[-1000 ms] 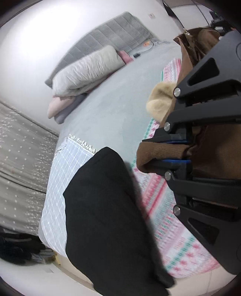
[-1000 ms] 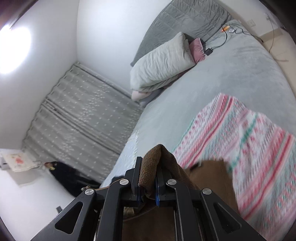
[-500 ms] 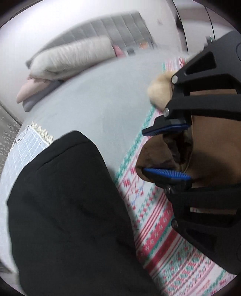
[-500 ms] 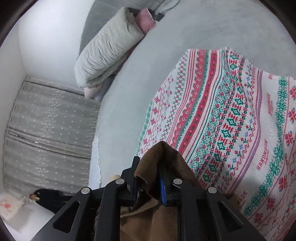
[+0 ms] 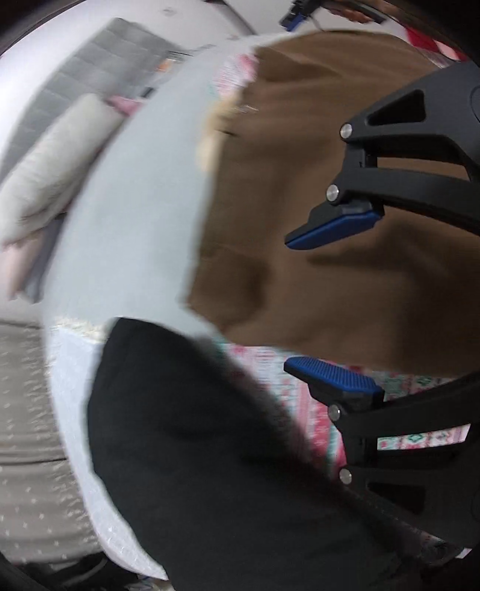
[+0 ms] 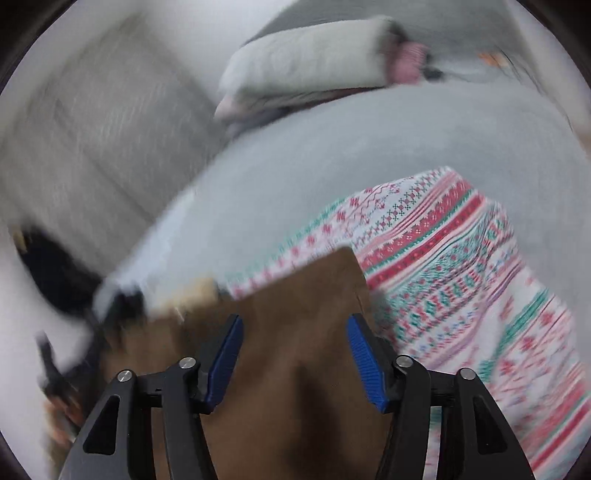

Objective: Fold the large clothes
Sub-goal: 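Lift the coat hem with both grippers and fold it toward the collar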

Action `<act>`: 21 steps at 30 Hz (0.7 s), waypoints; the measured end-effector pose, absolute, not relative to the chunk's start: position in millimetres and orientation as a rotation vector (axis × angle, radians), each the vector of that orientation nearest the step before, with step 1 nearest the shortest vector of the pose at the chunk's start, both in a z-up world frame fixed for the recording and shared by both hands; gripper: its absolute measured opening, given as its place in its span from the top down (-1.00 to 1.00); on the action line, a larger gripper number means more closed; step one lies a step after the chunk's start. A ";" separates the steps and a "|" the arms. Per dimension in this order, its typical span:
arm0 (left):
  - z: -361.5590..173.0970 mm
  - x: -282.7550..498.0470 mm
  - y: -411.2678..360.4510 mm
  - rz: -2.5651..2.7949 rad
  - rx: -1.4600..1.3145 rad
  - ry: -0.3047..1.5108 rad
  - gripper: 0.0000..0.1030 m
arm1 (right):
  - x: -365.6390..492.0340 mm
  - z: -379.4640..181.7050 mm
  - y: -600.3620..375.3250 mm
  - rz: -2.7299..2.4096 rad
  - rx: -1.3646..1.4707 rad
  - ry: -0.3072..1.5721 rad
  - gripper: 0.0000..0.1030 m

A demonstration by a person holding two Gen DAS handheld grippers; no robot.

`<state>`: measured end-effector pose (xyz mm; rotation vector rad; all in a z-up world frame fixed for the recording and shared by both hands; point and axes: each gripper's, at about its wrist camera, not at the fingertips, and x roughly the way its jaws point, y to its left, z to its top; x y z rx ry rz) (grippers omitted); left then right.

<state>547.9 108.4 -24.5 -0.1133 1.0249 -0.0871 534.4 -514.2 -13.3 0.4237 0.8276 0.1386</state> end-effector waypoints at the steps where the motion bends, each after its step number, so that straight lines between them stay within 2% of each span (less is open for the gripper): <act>1: -31.3 552.9 114.4 -0.057 -0.112 1.039 -0.19 | 535.7 -19.7 -509.6 0.133 0.363 0.861 -0.26; 4: -37.5 557.8 144.2 -0.004 -0.221 1.016 -0.19 | 545.0 -47.3 -507.6 0.061 0.240 0.957 -0.27; 9: -65.0 572.6 146.6 -0.066 -0.269 1.062 -0.19 | 553.1 -76.7 -526.6 0.148 0.409 0.975 -0.26; 10: -71.6 573.7 144.0 -0.067 -0.285 1.079 0.07 | 556.0 -79.2 -528.5 0.166 0.437 0.959 -0.20; 11: -74.9 572.7 140.1 -0.092 -0.296 1.073 0.40 | 557.8 -80.2 -528.4 0.189 0.456 0.944 0.23; 12: -74.9 570.7 133.4 -0.096 -0.277 1.069 0.75 | 559.9 -78.8 -526.9 0.202 0.452 0.931 0.54; 13: -72.3 567.6 128.3 -0.069 -0.246 1.048 0.81 | 559.8 -74.9 -521.1 0.219 0.424 0.920 0.78; 14: -67.9 565.0 124.9 -0.055 -0.223 1.019 0.82 | 557.1 -68.2 -513.9 0.198 0.364 0.902 0.85; 19: -9.1 531.9 163.8 -0.074 -0.470 0.760 0.85 | 528.5 -12.8 -511.0 0.146 0.259 0.659 0.90; 21: 10.1 526.0 160.0 -0.062 -0.444 0.672 0.85 | 521.5 10.3 -511.3 0.151 0.265 0.593 0.91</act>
